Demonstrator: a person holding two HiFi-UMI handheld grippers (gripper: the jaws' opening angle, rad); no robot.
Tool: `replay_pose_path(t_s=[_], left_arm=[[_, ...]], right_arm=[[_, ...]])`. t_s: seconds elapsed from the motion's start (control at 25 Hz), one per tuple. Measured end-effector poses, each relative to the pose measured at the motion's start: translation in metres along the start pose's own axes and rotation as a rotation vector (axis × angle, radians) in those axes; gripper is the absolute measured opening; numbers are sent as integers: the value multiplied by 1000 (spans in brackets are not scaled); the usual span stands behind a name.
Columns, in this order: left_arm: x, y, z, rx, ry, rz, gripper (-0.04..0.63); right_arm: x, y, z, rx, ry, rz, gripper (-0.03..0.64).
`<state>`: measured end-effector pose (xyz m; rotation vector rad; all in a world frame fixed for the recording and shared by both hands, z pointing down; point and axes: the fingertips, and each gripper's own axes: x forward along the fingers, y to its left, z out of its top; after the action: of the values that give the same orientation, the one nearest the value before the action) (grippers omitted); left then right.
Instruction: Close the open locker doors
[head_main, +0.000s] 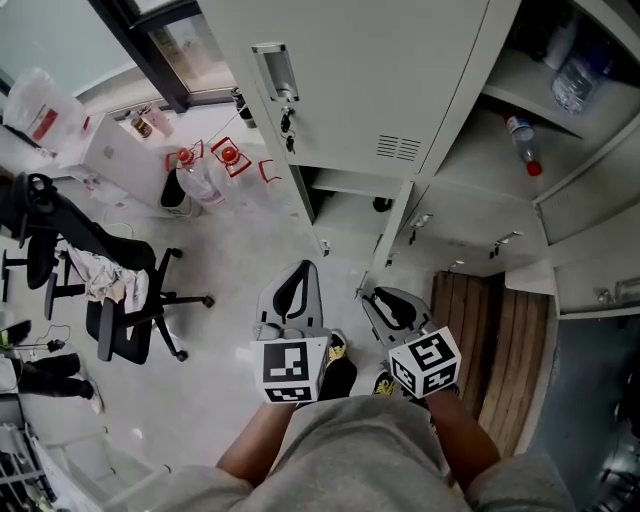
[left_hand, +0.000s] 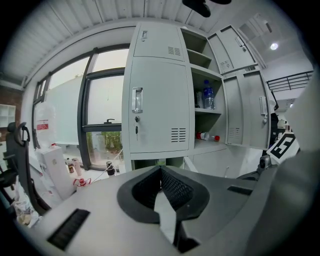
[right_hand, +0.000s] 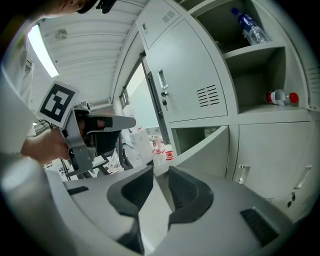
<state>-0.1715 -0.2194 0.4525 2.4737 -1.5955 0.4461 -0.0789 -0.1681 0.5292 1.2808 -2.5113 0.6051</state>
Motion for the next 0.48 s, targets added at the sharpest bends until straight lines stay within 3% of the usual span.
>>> replay_pose_path(t_s=[0.48], left_arm=[[-6, 43, -8, -22, 7, 51, 9]], right_arm=[[47, 20, 16, -30, -14, 19, 92]])
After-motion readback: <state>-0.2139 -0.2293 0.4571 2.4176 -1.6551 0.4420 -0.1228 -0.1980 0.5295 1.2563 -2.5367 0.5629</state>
